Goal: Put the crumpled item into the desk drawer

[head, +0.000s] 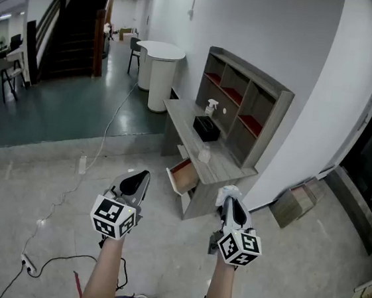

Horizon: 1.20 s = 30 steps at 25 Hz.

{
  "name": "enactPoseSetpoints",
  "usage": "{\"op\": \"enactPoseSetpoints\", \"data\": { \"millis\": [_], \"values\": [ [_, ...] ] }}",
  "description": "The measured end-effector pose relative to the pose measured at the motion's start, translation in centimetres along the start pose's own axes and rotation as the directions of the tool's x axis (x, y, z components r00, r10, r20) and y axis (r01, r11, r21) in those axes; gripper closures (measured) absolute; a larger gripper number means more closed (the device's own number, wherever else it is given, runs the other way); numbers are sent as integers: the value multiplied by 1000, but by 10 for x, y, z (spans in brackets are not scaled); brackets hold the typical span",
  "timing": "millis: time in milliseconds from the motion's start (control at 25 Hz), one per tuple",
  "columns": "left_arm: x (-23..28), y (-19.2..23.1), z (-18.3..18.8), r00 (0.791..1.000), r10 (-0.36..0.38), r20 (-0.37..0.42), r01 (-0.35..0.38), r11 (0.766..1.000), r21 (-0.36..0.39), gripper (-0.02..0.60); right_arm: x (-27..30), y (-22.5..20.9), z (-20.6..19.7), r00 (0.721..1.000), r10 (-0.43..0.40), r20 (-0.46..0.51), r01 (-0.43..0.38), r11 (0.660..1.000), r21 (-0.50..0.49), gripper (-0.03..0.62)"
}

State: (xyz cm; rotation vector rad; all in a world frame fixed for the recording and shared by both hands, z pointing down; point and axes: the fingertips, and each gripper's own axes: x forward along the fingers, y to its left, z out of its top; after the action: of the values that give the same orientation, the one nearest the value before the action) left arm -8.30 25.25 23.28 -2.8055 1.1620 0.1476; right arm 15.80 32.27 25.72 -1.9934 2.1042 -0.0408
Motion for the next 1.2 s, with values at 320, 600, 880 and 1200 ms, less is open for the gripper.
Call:
{"op": "enactPoseSetpoints", "data": {
  "millis": [320, 600, 880, 1200],
  "values": [
    [-2, 9, -1, 1000, -2, -2, 2, 1000, -6, 578, 6, 8, -2, 1000, 0, -5, 0, 1000, 1, 563],
    [-7, 26, -9, 1000, 4, -11, -5, 1000, -18, 578, 12, 14, -8, 1000, -20, 7, 20, 999, 35, 562],
    [-14, 43, -20, 1000, 0, -17, -1, 999, -42, 578, 14, 25, -14, 999, -37, 14, 36, 999, 36, 559],
    [-9, 55, -34, 1000, -6, -29, 4, 999, -53, 578, 18, 21, -25, 998, -59, 8, 58, 998, 33, 557]
  ]
}}
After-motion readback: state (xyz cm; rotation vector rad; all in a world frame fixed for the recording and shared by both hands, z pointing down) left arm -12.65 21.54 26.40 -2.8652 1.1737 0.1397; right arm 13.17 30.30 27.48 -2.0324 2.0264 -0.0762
